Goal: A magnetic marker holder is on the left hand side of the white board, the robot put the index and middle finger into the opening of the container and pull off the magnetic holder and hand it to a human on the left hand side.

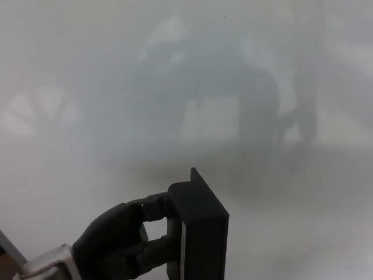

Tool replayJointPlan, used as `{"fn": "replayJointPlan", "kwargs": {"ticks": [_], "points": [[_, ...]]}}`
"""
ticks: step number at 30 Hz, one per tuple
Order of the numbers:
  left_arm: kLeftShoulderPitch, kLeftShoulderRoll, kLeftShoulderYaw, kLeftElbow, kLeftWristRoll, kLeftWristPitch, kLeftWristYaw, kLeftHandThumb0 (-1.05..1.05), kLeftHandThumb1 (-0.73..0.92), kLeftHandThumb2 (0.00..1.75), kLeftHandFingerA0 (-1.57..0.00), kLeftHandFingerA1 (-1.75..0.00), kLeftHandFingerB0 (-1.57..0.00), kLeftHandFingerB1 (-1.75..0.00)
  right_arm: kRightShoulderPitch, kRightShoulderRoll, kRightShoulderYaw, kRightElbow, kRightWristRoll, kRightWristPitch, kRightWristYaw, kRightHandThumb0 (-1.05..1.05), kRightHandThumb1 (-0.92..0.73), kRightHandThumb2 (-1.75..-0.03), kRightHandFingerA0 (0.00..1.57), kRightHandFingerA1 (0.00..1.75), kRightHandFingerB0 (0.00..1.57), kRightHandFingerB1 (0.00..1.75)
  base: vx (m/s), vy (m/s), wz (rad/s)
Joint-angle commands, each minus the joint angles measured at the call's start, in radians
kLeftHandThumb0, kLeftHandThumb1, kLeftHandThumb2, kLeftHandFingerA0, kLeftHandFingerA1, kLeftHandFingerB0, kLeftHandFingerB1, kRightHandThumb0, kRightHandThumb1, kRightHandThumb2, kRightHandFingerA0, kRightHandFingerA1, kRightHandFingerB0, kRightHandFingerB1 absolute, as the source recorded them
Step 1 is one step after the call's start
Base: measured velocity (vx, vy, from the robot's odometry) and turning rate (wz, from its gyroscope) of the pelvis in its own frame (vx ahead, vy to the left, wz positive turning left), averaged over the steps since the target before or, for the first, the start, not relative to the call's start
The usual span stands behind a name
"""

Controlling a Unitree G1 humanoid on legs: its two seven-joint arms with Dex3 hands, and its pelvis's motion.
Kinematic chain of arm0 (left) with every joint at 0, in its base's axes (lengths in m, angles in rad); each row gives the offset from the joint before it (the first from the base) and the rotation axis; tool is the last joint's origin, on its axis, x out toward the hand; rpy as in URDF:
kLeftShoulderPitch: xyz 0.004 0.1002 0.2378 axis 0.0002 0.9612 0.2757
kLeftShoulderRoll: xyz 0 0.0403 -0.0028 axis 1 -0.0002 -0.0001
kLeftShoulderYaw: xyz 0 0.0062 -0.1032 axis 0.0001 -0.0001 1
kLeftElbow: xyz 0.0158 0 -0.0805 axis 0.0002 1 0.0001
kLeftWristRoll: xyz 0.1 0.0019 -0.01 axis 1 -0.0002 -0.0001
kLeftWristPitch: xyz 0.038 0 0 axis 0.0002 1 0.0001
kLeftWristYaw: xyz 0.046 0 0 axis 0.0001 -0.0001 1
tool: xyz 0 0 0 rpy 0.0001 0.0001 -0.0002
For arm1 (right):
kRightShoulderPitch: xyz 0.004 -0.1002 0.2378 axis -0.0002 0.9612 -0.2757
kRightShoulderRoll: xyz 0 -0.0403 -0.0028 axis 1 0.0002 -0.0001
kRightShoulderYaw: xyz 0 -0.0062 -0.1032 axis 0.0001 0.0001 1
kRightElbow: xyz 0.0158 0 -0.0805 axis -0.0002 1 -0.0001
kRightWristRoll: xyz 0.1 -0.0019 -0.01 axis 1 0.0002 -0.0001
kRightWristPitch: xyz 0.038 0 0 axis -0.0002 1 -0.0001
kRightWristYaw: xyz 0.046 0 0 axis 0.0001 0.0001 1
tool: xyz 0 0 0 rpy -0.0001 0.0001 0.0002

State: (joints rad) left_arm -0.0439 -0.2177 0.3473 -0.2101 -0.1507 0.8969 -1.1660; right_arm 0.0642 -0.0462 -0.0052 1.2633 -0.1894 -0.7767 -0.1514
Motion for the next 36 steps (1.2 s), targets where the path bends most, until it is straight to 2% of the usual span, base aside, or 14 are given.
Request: {"fn": "replayJointPlan", "kwargs": {"ticks": [1,3,6,7,14,21,22,24,27,28,29,30,35,36], "points": [[0.163,-0.401,0.294,-0.367,-0.712,0.317,0.324,-0.27,0.63,0.57,-0.69,-1.75,-0.66,-1.35,0.007,-0.022,-0.012,0.007,0.017,0.015,0.016,-0.7,-0.66,-0.98,0.57,0.57,0.26,0.45,0.0,0.0,0.0],[0.17,-0.371,0.27,-0.35,-0.852,0.259,0.357,-0.39,0.5,0.75,-0.99,-1.41,-0.71,-1.22,0.008,-0.025,-0.007,0.007,0.01,0.018,0.011,-0.65,-0.81,-0.65,0.65,0.41,0.3,0.3,0.0,0.0,0.0],[0.177,-0.351,0.25,-0.342,-0.958,0.217,0.403,-0.21,0.63,0.55,-0.65,-1.75,-0.61,-1.39,0.009,-0.027,-0.004,0.008,0.006,0.019,0.007,-0.65,-0.82,-0.65,0.65,0.41,0.3,0.3,0.0,0.0,0.0],[0.187,-0.35,0.231,-0.351,-1.012,0.19,0.454,-0.36,0.5,0.77,-1.0,-1.39,-0.71,-1.17,0.005,-0.025,-0.005,0.008,0.007,0.02,0.009,-0.64,-0.82,-0.65,0.65,0.41,0.31,0.3,0.0,0.0,0.0],[0.236,-0.349,0.155,-0.377,-1.128,0.134,0.56,-0.39,0.5,0.81,-1.0,-1.36,-0.71,-1.13,0.004,-0.022,-0.005,0.011,0.008,0.026,0.009,-0.65,-0.81,-0.65,0.66,0.41,0.31,0.3,0.0,0.0,0.0],[0.26,-0.321,0.115,-0.375,-1.177,0.095,0.591,-0.28,0.62,0.56,-0.65,-1.75,-0.65,-1.26,0.006,-0.021,-0.007,0.009,0.012,0.028,0.012,-0.68,-0.66,-0.99,0.58,0.57,0.25,0.46,0.0,0.0,0.0],[0.253,-0.311,0.124,-0.362,-1.156,0.093,0.529,-0.65,0.49,0.59,-0.68,-0.91,-0.69,-0.66,0.005,-0.021,-0.006,0.009,0.009,0.026,0.008,-0.67,-0.82,-0.66,0.66,0.42,0.32,0.31,0.0,0.0,0.0],[0.233,-0.281,0.134,-0.329,-1.124,0.089,0.409,-0.76,0.41,0.78,-0.58,-0.56,-0.56,-0.47,0.001,-0.02,-0.003,0.009,0.005,0.023,0.002,-0.66,-0.82,-0.66,0.66,0.42,0.32,0.31,0.0,0.0,0.0],[0.219,-0.26,0.127,-0.308,-1.125,0.088,0.368,-0.76,0.41,0.78,-0.58,-0.56,-0.56,-0.47,-0.003,-0.02,-0.004,0.009,0.005,0.023,0.001,-0.66,-0.82,-0.66,0.66,0.42,0.32,0.31,0.0,0.0,0.0],[0.205,-0.214,0.11,-0.317,-1.07,0.074,0.236,-0.93,0.44,0.82,-0.23,-0.36,-0.16,-0.37,-0.005,-0.018,-0.008,0.011,0.011,0.027,0.007,-0.69,-0.66,-0.98,0.59,0.58,0.28,0.46,0.0,0.0,0.0],[0.202,-0.2,0.105,-0.32,-1.055,0.069,0.199,-0.93,0.44,0.82,-0.23,-0.36,-0.16,-0.37,-0.006,-0.018,-0.009,0.011,0.013,0.028,0.008,-0.69,-0.66,-0.98,0.59,0.58,0.28,0.46,0.0,0.0,0.0],[0.209,-0.189,0.096,-0.331,-1.044,0.055,0.162,-0.99,0.48,0.9,-0.18,-0.35,-0.05,-0.3,-0.006,-0.017,-0.011,0.011,0.015,0.027,0.011,-0.65,-0.81,-0.65,0.66,0.42,0.34,0.31,0.0,0.0,0.0],[0.246,-0.171,0.062,-0.37,-1.076,0.038,0.128,-1.05,0.58,0.59,-0.23,-0.29,-0.14,-0.31,-0.003,-0.016,-0.012,0.009,0.017,0.024,0.01,-0.68,-0.66,-0.98,0.59,0.58,0.29,0.46,0.0,0.0,0.0],[0.248,-0.171,0.058,-0.376,-1.086,0.039,0.136,-1.05,0.54,0.93,-0.18,-0.35,-0.06,-0.28,-0.003,-0.016,-0.013,0.009,0.017,0.024,0.009,-0.68,-0.66,-0.98,0.58,0.57,0.28,0.46,0.0,0.0,0.0]]}}
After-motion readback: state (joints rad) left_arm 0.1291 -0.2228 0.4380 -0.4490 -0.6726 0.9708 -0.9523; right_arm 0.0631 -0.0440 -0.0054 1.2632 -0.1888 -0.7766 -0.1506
